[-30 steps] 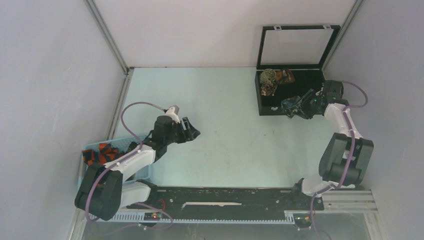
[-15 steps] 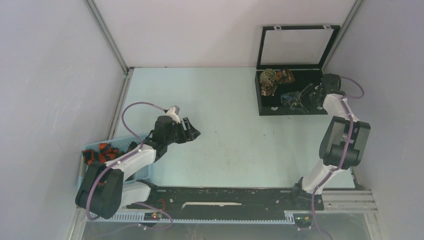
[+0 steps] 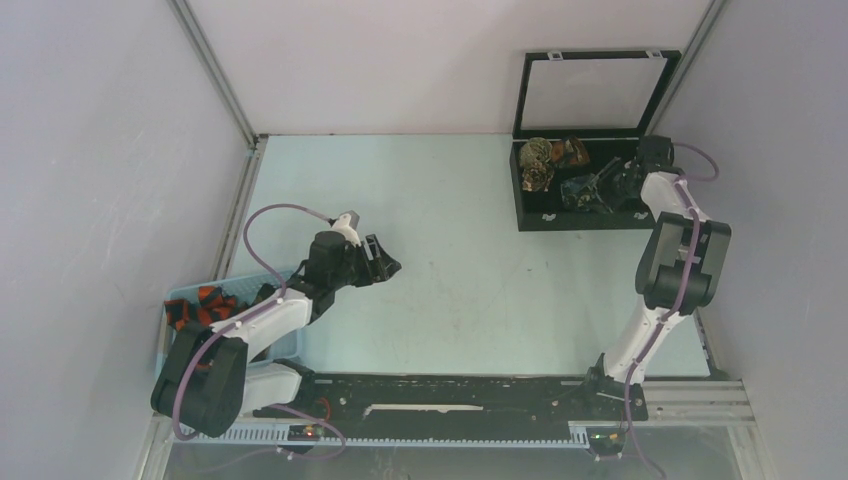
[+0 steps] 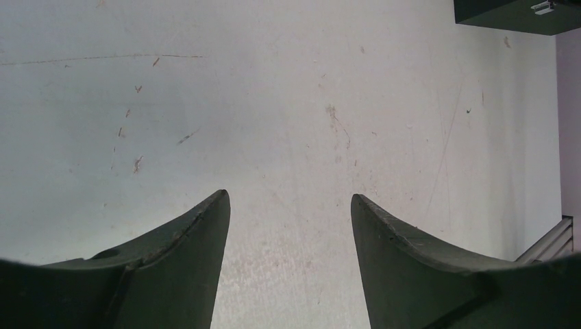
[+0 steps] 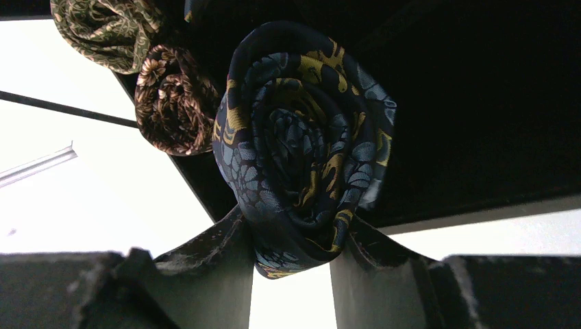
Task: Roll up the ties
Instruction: Place the tie in the storage box.
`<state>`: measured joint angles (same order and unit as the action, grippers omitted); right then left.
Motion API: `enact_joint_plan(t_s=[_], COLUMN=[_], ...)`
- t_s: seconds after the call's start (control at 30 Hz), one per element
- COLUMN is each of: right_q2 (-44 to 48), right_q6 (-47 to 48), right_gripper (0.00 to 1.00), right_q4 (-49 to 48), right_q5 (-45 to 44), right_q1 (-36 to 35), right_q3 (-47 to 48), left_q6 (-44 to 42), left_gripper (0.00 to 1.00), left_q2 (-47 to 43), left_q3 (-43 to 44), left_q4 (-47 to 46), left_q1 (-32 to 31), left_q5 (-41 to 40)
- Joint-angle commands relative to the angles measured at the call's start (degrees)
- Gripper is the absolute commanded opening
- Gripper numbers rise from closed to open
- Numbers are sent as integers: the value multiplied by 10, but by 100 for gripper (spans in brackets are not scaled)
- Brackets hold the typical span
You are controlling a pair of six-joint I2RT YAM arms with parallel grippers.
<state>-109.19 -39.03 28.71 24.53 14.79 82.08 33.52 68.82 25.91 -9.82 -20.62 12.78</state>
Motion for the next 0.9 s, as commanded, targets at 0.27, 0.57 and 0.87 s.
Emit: enact_joint_plan(t_s=[0.27, 0.57, 0.87], right_q2=[-66, -124, -186], right_q6=[-5, 0, 8], right_gripper=[0, 0, 0], right_q4=[25, 64, 120], right_q5=[-13, -22, -55], right_q1=[-24, -39, -45], right_q3=[116, 186, 240], left_q6=[-2, -2, -1], left_gripper=[71, 71, 70], left_q2=[-3, -3, -4], left_q3=[-2, -2, -3], left_q4=[-22, -22, -23], left_q1=[-2, -1, 0], left_q5=[8, 8, 8])
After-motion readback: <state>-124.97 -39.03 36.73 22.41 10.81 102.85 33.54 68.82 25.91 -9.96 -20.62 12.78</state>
